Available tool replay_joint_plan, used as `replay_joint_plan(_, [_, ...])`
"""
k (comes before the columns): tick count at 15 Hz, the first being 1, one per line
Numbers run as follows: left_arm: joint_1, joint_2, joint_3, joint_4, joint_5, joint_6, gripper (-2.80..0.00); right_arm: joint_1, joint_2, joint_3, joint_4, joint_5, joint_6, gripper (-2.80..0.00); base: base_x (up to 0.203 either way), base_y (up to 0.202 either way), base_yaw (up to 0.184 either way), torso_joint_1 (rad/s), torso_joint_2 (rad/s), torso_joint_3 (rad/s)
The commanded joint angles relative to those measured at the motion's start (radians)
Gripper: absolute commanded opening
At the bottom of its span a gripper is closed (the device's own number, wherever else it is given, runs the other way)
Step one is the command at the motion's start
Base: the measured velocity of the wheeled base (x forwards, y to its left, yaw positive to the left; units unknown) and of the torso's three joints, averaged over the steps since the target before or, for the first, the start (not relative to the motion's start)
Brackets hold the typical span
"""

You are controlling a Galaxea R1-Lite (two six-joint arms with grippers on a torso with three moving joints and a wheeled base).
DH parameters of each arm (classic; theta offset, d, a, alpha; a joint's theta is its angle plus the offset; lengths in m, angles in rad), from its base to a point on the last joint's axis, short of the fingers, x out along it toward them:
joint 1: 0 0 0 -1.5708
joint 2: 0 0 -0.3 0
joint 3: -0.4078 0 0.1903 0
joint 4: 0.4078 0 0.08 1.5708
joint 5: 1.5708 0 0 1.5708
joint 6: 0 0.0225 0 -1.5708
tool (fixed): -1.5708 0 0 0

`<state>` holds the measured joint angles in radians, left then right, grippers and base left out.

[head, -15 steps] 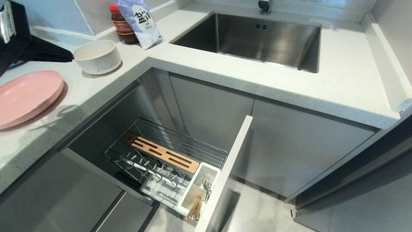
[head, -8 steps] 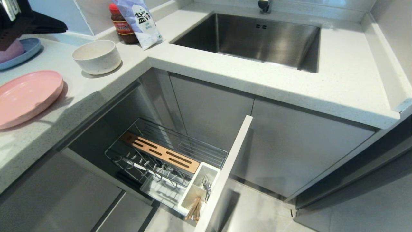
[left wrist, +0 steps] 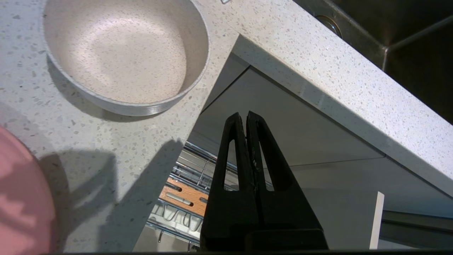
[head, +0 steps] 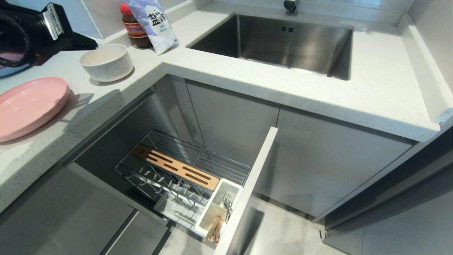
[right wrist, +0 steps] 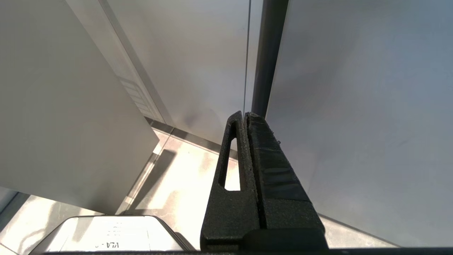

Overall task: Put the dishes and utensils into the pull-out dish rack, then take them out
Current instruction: Pick up the bowl and place it in the cupboard

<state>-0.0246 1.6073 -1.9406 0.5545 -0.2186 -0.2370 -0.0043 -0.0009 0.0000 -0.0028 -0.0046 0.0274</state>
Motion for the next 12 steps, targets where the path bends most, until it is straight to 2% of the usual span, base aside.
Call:
replay_joint_plan(1, [-0.008,0.004,0.007,0.002,0.015,0.002,-2.8,0.0,-0.002,0.002,0.0,0.0,0.0,-2.8,0.0,0.0,0.0,0.0,0.0,0.0])
replay_joint_plan(3, [-0.005,0.009,0.008,-0.002,0.052,0.031,-2.8,0.001,-0.002,0.002,0.0,0.0,0.0,-2.8,0.0,0.0,0.0,0.0,0.0,0.0])
replay_joint_plan(7, [-0.002,0.051,0.008,-0.045,0.116,0.034,-2.8,0.0,-0.002,0.002,0.0,0.0,0.0,-2.8,0.0,0.0,0.0,0.0,0.0,0.0])
replay_joint_plan(8, [-0.002,0.057,0.008,-0.054,0.122,0.035,0.0,0.0,-0.002,0.002,0.0,0.0,0.0,-2.8,0.0,0.0,0.0,0.0,0.0,0.0])
replay_joint_plan(12, [-0.002,0.074,0.006,-0.086,0.122,0.035,0.0,0.0,-0.002,0.002,0.0,0.0,0.0,-2.8,0.0,0.0,0.0,0.0,0.0,0.0])
